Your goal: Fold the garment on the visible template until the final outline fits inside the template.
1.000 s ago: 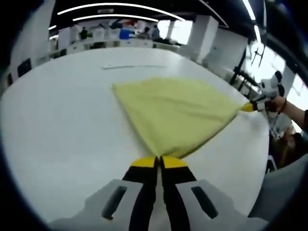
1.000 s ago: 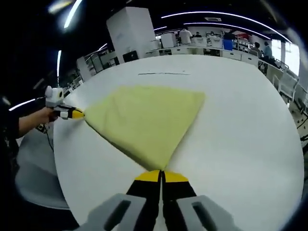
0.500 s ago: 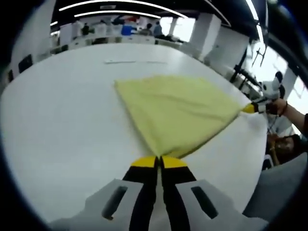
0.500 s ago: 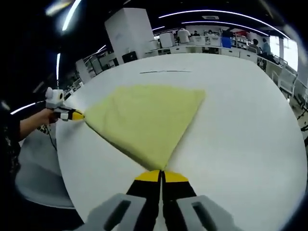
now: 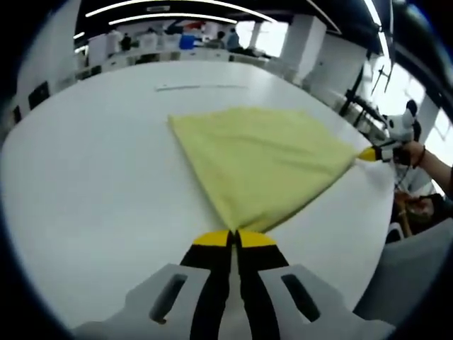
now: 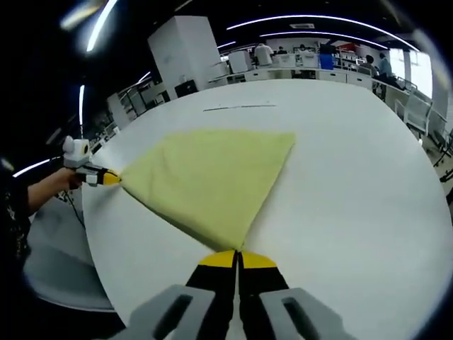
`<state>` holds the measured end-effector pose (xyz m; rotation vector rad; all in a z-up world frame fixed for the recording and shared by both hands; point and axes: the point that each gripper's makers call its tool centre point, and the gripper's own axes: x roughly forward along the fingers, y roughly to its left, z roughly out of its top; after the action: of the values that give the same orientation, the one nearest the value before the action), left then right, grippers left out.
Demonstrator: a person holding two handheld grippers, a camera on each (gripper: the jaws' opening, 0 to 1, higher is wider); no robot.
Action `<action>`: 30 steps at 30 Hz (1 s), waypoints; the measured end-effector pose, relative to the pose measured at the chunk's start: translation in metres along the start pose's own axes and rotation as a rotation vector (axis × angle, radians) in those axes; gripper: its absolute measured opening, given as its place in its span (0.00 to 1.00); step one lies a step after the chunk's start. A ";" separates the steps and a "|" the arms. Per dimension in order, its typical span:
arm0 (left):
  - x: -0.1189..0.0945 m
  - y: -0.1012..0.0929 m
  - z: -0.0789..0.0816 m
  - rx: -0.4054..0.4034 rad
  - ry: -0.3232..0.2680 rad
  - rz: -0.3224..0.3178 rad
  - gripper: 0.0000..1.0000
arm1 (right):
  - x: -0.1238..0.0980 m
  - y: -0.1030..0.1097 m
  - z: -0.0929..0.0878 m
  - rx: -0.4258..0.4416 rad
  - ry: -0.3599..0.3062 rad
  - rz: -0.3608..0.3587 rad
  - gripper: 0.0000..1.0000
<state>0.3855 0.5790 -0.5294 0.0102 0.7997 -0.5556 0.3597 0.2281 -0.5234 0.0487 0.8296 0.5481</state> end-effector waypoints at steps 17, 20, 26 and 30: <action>-0.008 0.004 0.004 -0.089 -0.046 0.022 0.15 | 0.004 -0.016 0.011 0.097 -0.044 -0.070 0.02; -0.011 0.006 0.009 -0.095 -0.070 0.031 0.23 | 0.002 -0.019 0.018 0.103 -0.067 -0.088 0.17; -0.019 0.005 0.025 -0.129 -0.126 0.039 0.36 | -0.006 -0.014 0.044 0.083 -0.130 -0.109 0.46; -0.028 0.003 0.035 -0.170 -0.152 0.041 0.41 | -0.012 -0.001 0.061 0.057 -0.170 -0.094 0.56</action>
<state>0.3950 0.5868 -0.4862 -0.1695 0.6947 -0.4427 0.3974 0.2317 -0.4742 0.1067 0.6780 0.4253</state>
